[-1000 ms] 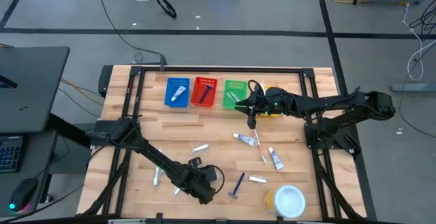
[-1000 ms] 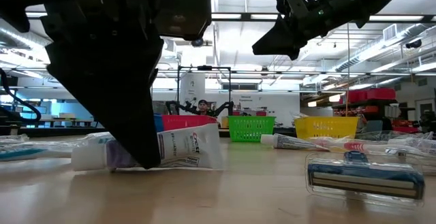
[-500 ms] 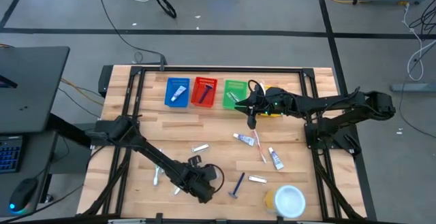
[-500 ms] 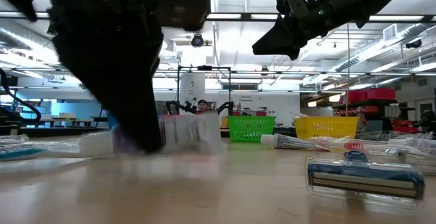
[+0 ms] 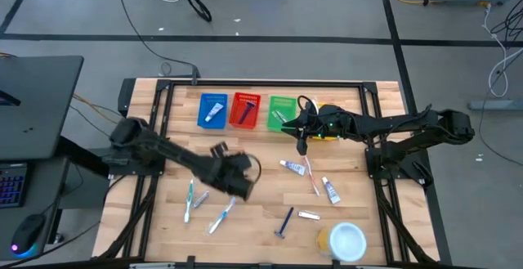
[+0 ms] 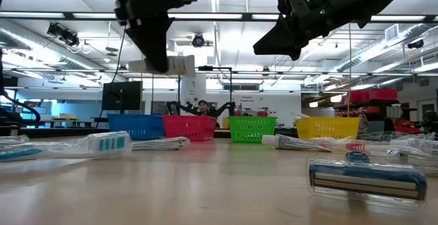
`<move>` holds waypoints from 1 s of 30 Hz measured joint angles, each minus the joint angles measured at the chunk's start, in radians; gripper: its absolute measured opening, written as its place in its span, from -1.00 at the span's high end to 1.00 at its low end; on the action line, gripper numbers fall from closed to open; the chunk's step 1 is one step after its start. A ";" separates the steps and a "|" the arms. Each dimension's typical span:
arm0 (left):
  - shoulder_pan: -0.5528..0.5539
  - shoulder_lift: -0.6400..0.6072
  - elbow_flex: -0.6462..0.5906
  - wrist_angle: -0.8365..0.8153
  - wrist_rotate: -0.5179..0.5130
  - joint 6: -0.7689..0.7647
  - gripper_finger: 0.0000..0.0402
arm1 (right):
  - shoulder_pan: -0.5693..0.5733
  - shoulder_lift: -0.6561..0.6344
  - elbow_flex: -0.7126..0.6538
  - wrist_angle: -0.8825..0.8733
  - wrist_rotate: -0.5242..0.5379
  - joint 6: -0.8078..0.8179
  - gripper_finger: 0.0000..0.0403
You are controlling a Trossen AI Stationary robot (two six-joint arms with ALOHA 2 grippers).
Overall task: Pick & Place Travel size toiletries
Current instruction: Put the white toothpaste into the blue bin
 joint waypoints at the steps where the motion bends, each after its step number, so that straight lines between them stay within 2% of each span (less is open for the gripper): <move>1: 0.022 -0.019 0.000 -0.025 -0.002 0.000 0.65 | 0.000 0.000 0.000 0.000 0.000 0.000 0.53; 7: 0.156 -0.082 0.000 -0.095 -0.023 0.065 0.65 | 0.000 0.000 0.000 0.000 0.000 0.000 0.53; 16: 0.392 -0.094 -0.001 -0.207 -0.025 0.144 0.65 | 0.000 0.000 0.000 0.004 0.000 0.000 0.53; 24: 0.611 -0.094 -0.003 -0.169 -0.025 0.273 0.65 | 0.000 0.000 0.000 -0.001 -0.002 0.082 0.53; 27: 0.684 -0.094 -0.031 -0.077 -0.009 0.316 0.65 | 0.003 0.000 0.000 -0.005 -0.002 0.116 0.53; 30: 0.749 -0.094 -0.089 0.038 0.066 0.402 0.65 | 0.015 0.000 0.000 -0.018 -0.002 0.131 0.53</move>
